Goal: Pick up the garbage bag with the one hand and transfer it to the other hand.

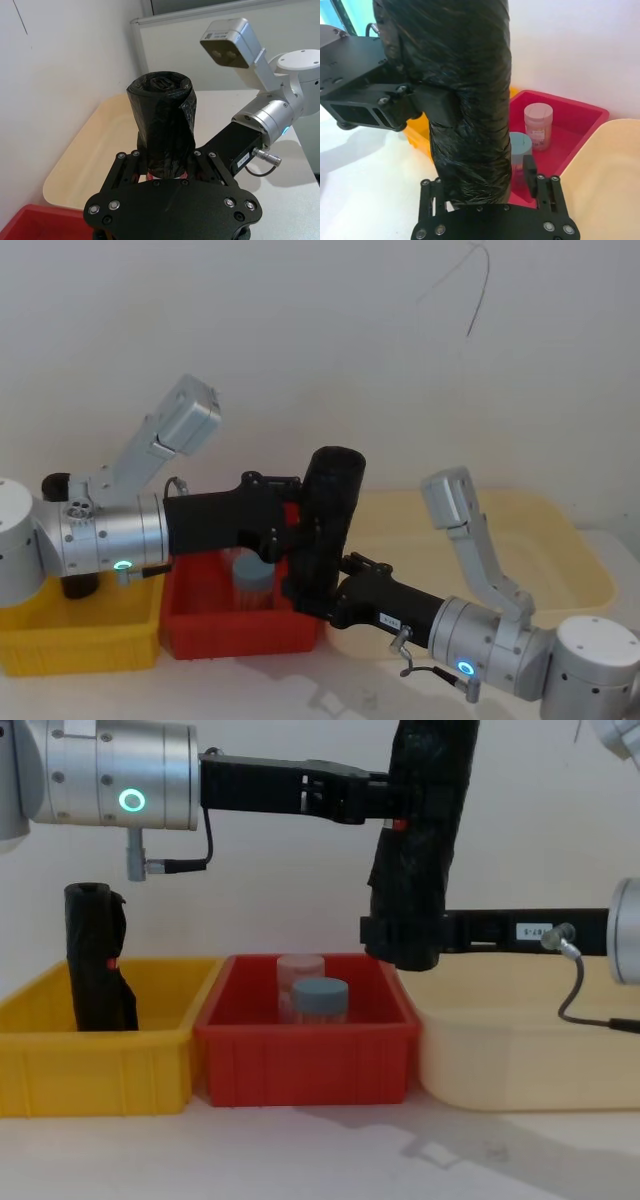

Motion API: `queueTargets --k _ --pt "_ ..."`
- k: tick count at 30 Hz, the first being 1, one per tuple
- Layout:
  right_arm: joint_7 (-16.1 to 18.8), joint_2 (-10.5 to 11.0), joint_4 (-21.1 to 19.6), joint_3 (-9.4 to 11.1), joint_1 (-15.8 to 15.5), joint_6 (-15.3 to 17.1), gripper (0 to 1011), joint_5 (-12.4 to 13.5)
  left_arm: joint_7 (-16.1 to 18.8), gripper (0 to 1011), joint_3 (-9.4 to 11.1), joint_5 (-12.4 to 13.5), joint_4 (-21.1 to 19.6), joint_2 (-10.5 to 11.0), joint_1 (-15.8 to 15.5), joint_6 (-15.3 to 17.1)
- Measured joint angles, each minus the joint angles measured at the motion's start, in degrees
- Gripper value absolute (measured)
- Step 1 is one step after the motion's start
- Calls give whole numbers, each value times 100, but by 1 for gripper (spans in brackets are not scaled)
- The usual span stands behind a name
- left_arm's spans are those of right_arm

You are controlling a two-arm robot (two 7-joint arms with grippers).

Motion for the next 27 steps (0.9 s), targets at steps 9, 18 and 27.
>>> queueTargets --k 9,18,27 --pt "-43 -24 80 -26 26 14 603 -4 -10 381 7 -16 7 14 -5 -12" --pt "-65 -33 117 -39 40 20 602 -7 -14 409 11 -26 12 19 -9 -15" --pt "-85 -59 100 -14 39 20 598 65 -18 650 11 -36 12 22 -9 -22"
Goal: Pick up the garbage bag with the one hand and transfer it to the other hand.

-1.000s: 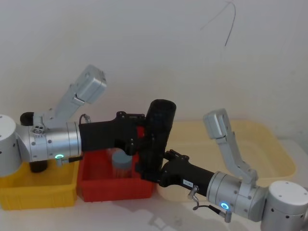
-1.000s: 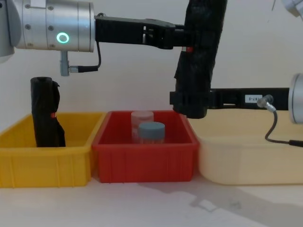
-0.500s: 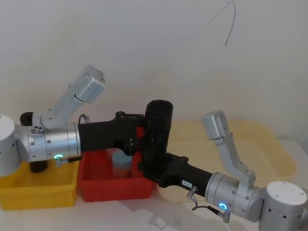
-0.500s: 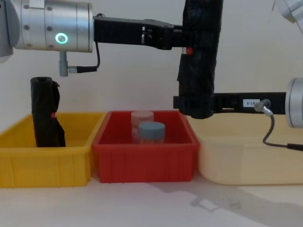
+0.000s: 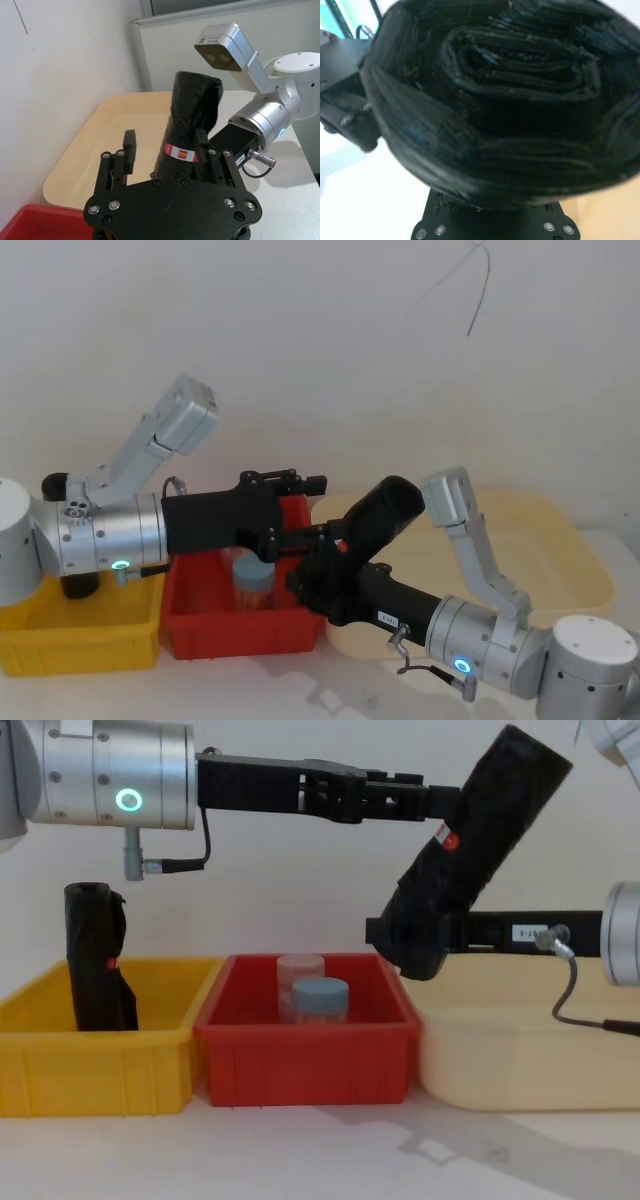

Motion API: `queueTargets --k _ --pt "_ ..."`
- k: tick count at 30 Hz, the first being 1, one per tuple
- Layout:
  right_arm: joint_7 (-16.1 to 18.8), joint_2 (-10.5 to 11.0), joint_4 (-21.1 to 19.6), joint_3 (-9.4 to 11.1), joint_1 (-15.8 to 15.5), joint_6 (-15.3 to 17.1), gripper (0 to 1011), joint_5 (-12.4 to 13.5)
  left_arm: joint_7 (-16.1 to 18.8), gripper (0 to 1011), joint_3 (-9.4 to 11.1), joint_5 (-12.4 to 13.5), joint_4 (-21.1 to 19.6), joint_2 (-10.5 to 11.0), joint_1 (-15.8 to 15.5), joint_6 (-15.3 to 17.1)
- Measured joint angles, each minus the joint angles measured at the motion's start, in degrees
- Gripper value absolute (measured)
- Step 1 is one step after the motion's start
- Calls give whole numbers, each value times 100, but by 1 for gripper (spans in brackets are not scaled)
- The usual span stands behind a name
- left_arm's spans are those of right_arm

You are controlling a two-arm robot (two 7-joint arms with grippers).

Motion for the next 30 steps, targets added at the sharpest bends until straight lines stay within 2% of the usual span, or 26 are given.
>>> queueTargets --k 2,3,12,23,30 --pt "-13 -12 -12 20 -1 0 597 44 1 747 0 -5 -1 6 0 0" --pt "-19 -18 -16 27 -2 1 598 58 3 747 0 -8 -3 10 0 1" --pt "-162 -57 12 134 38 51 598 191 72 1000 -86 -129 -120 132 97 74" --pt "-428 -99 359 226 279 93 598 207 287 1001 -360 -352 -447 412 355 116" --pt "-725 -145 749 276 522 96 598 88 601 1002 -643 -516 -772 684 645 141"
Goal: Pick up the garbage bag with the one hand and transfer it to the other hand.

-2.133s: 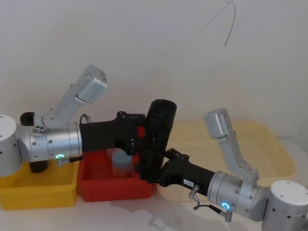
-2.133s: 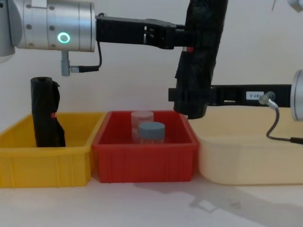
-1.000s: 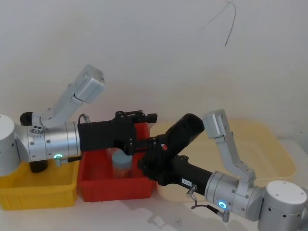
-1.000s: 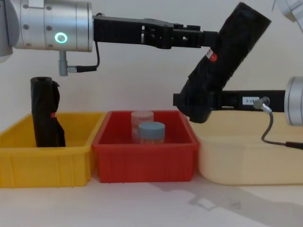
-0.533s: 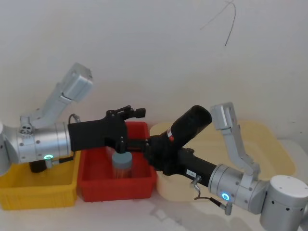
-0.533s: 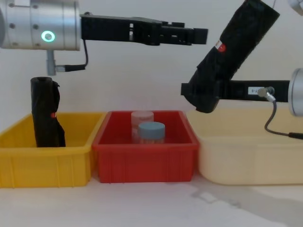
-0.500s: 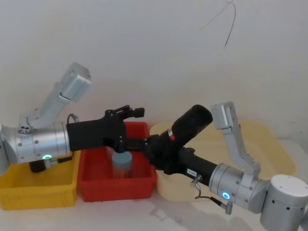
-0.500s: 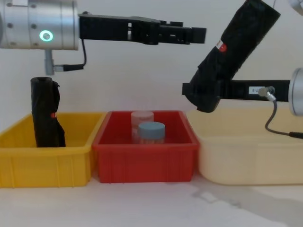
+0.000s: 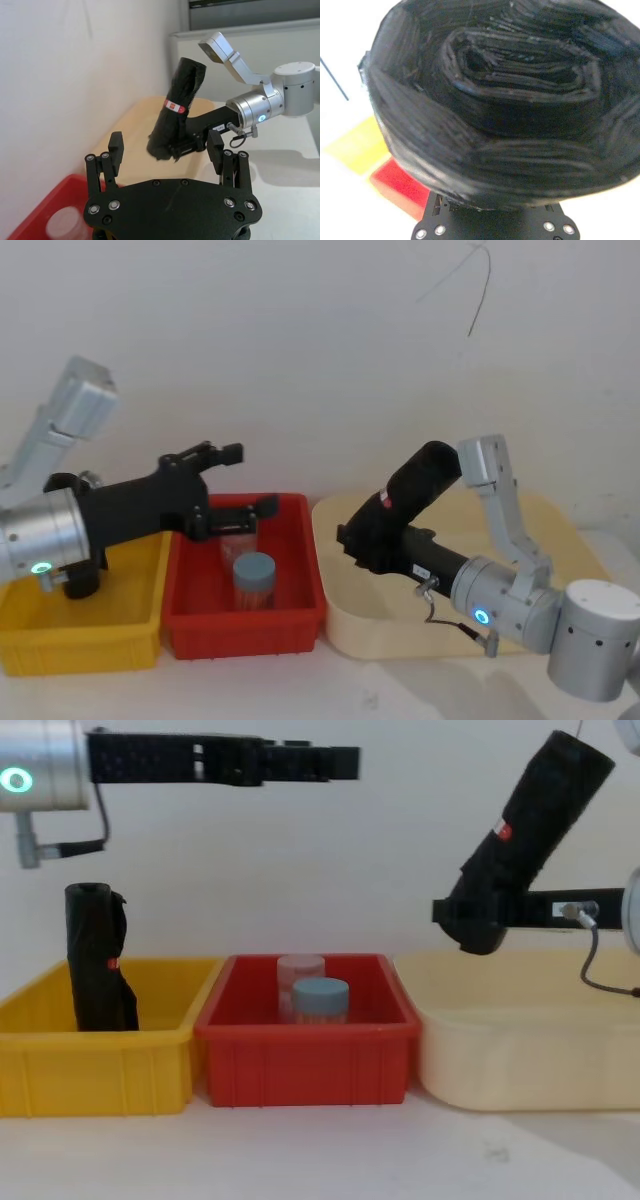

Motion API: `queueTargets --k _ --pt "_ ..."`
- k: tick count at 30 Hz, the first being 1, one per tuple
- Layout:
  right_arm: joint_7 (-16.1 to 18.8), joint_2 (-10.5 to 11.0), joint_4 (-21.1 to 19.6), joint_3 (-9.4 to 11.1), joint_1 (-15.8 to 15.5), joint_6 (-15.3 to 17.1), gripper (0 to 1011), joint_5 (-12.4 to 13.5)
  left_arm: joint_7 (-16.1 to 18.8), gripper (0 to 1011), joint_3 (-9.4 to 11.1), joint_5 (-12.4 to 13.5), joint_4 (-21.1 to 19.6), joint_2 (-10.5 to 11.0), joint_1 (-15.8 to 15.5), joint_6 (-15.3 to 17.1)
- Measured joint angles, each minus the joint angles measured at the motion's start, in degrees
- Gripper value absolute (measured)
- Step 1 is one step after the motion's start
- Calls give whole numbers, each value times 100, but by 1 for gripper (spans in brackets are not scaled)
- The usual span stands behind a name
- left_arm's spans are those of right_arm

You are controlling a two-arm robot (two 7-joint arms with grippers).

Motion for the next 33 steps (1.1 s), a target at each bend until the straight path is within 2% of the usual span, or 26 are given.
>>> queueTargets --k 7,11,14,16,17,19,21,27,33 --pt "-290 -37 369 70 234 -20 617 -159 308 1002 -250 -122 -267 234 270 15" --pt "-436 -58 515 105 329 -38 732 -238 425 1002 -344 -175 -369 321 374 20" --pt "-704 -102 695 164 448 -57 807 -363 496 1002 -403 -206 -428 374 436 22" --pt "-797 -120 740 184 480 -64 893 -403 537 1002 -437 -225 -464 407 475 23" --pt "-845 -129 762 194 494 -68 893 -422 550 1001 -447 -231 -474 417 485 23" --pt "-989 -157 827 226 536 -76 971 -483 581 1002 -476 -246 -503 442 517 25" --pt "-1108 -175 857 249 560 -87 998 -533 601 1002 -492 -253 -521 456 533 26" --pt "-1506 -223 915 344 641 -184 1001 -725 655 1002 -534 -278 -567 499 582 29" --pt "-1734 -190 806 391 638 -289 1000 -900 684 1002 -557 -290 -593 523 609 29"
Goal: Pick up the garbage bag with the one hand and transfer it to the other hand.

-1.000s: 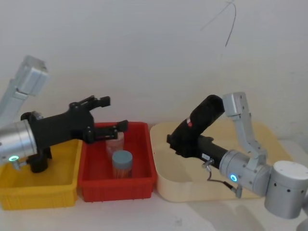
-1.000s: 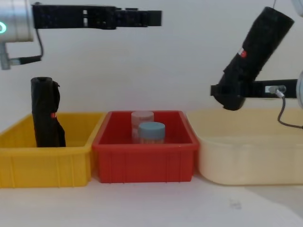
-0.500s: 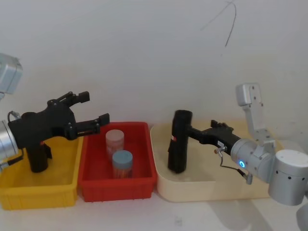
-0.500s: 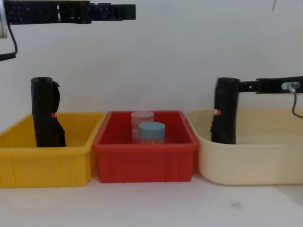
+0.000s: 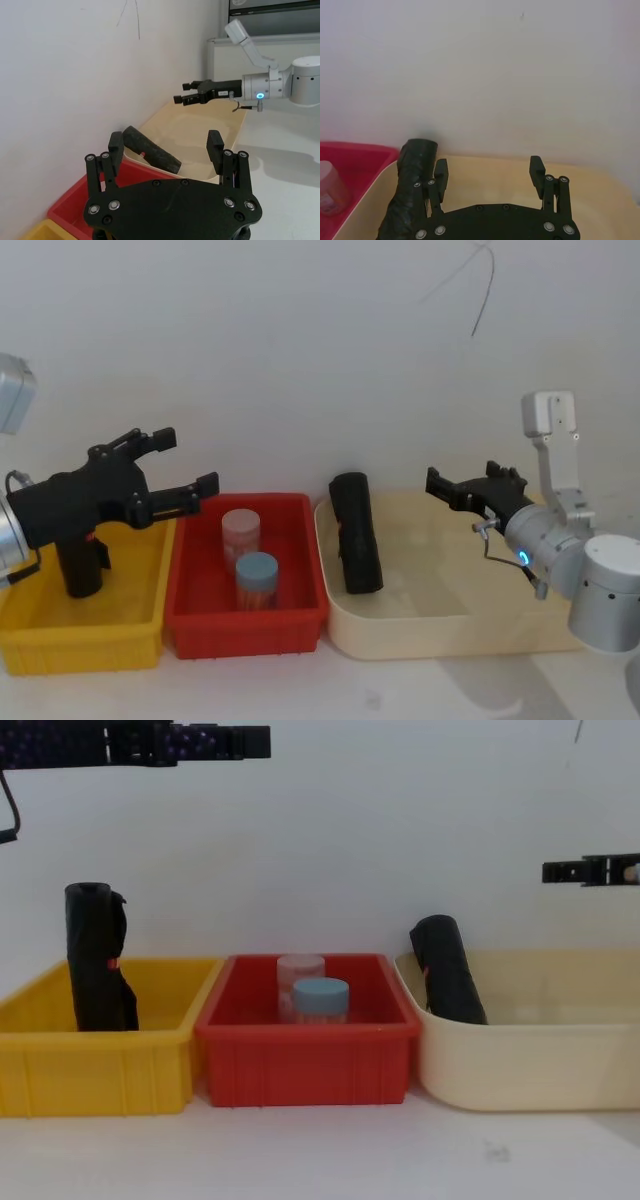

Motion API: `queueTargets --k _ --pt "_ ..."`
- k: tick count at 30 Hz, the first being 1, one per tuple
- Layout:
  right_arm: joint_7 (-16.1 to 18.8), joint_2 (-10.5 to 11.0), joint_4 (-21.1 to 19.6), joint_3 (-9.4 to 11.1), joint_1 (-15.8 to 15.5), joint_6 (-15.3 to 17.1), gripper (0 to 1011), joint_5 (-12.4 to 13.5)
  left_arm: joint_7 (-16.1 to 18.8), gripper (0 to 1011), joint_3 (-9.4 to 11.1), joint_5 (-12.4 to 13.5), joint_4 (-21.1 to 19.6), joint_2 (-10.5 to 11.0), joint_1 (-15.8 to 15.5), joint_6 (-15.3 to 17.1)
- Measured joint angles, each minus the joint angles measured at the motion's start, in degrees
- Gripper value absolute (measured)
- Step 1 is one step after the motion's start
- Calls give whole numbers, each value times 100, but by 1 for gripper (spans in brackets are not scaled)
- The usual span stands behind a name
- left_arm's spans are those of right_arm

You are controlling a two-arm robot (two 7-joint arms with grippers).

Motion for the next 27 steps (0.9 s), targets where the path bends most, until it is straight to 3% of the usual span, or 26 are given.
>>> queueTargets --k 12,27 --pt "121 184 -556 -37 -271 53 1001 -84 37 1002 -29 -15 -31 27 32 0" --pt "681 383 -1485 -310 -682 509 1000 18 52 1002 -43 -22 -45 38 44 0"
